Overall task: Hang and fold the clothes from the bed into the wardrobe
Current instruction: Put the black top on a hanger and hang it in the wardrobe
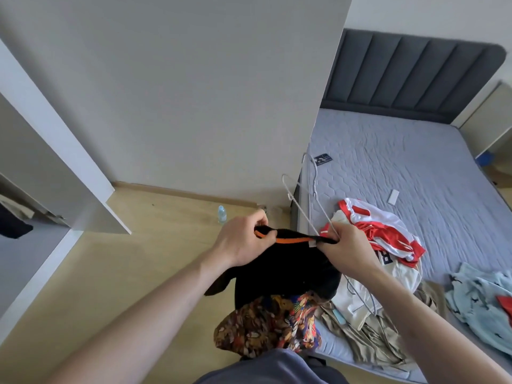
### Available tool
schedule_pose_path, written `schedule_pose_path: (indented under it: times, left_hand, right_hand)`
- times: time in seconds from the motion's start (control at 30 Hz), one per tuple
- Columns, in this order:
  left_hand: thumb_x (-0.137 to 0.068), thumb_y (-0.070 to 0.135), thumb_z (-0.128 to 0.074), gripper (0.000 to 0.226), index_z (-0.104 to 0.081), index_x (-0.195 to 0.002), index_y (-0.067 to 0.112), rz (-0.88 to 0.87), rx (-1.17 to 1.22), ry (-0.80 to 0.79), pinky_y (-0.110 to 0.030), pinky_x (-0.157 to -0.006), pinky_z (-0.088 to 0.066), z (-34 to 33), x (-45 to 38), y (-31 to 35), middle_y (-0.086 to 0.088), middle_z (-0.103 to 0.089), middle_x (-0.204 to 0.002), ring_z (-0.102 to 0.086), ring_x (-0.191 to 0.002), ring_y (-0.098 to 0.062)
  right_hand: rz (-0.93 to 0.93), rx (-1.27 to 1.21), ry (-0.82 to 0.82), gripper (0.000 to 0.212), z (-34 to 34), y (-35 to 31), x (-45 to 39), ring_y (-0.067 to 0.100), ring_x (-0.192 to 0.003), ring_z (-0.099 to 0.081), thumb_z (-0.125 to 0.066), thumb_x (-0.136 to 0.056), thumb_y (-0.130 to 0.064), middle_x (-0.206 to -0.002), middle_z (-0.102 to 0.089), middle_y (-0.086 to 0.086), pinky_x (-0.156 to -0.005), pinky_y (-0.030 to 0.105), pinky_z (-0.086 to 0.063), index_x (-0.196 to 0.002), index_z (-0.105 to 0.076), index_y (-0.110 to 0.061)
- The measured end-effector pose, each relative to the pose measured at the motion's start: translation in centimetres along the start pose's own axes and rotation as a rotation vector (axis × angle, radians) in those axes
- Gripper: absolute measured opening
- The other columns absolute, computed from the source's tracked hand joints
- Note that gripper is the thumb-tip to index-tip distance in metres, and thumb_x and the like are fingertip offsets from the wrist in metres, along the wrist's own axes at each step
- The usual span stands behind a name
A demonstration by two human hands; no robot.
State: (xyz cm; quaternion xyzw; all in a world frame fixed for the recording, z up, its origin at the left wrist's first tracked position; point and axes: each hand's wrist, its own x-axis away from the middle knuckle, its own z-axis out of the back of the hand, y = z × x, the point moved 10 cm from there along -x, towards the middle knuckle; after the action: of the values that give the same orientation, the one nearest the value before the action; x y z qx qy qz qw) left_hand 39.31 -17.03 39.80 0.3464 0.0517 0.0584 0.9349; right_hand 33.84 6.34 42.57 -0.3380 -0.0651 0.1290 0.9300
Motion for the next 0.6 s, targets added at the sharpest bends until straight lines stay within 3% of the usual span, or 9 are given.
schedule_pose_path:
  times: [0.1,0.17,0.27,0.37,0.47,0.53,0.6]
  left_hand:
    - [-0.082,0.065,-0.062,0.036,-0.043,-0.083,0.034,-0.108,-0.115,-0.077,-0.02,-0.047,-0.033,0.7,0.6,0.0,0.011,-0.057,-0.061,-0.053,-0.055,-0.004]
    - [-0.087,0.044,-0.064,0.025,-0.041,-0.083,0.034,-0.126,-0.211,-0.109,-0.025,-0.047,-0.031,1.1,0.9,-1.0,0.011,-0.054,-0.06,-0.051,-0.053,-0.005]
    - [-0.081,0.018,-0.056,0.016,-0.048,-0.079,0.031,0.124,-0.114,-0.112,-0.03,-0.051,-0.038,1.9,1.5,-5.4,0.007,-0.06,-0.07,-0.057,-0.064,-0.017]
    - [-0.078,0.018,-0.067,0.015,-0.06,-0.083,0.03,0.394,0.08,-0.094,-0.026,-0.062,-0.046,3.0,2.4,-9.2,0.009,-0.066,-0.087,-0.062,-0.077,-0.011]
    - [-0.082,0.029,-0.07,0.005,-0.072,-0.078,0.03,0.371,0.076,-0.13,-0.032,-0.07,-0.059,3.7,2.4,-9.7,0.013,-0.071,-0.081,-0.068,-0.077,-0.01]
    - [-0.089,0.035,-0.062,0.019,-0.074,-0.079,0.024,0.326,0.141,-0.212,-0.033,-0.068,-0.059,3.3,2.5,-8.6,0.009,-0.07,-0.073,-0.069,-0.073,-0.014]
    - [-0.094,0.036,-0.057,0.027,-0.073,-0.085,0.016,0.353,0.366,-0.275,-0.031,-0.063,-0.058,2.6,2.8,-7.2,0.004,-0.066,-0.072,-0.068,-0.071,-0.014]
  right_hand:
    - [-0.003,-0.072,0.029,0.054,0.5,-0.3,-0.2,0.013,-0.053,-0.023,-0.074,-0.072,-0.01,-0.054,-0.026,-0.007,-0.051,0.031,-0.025,-0.061,-0.022,-0.021]
    - [-0.022,-0.133,0.013,0.052,0.4,-0.3,-0.3,0.012,-0.053,-0.024,-0.073,-0.073,-0.01,-0.055,-0.027,-0.008,-0.051,0.03,-0.025,-0.062,-0.024,-0.022]
    - [-0.019,-0.207,-0.043,0.047,0.0,-0.8,-0.9,0.01,-0.051,-0.025,-0.072,-0.074,-0.01,-0.056,-0.028,-0.007,-0.047,0.024,-0.025,-0.064,-0.028,-0.021]
    - [0.005,-0.195,-0.08,0.049,-0.3,-1.7,-1.6,0.01,-0.049,-0.022,-0.072,-0.072,-0.012,-0.052,-0.026,-0.011,-0.043,0.02,-0.021,-0.062,-0.026,-0.023]
    - [-0.03,-0.151,-0.119,0.048,-0.9,-1.8,-2.5,0.012,-0.052,-0.023,-0.073,-0.072,-0.014,-0.053,-0.025,-0.009,-0.046,0.025,-0.022,-0.063,-0.027,-0.021]
    - [-0.046,-0.124,-0.143,0.044,-1.3,-1.8,-3.1,0.012,-0.049,-0.023,-0.073,-0.073,-0.014,-0.051,-0.025,-0.01,-0.043,0.023,-0.022,-0.063,-0.03,-0.018]
    - [-0.039,-0.109,-0.16,0.044,-1.4,-2.0,-3.5,0.009,-0.046,-0.024,-0.073,-0.072,-0.017,-0.05,-0.025,-0.012,-0.04,0.018,-0.021,-0.063,-0.031,-0.019]
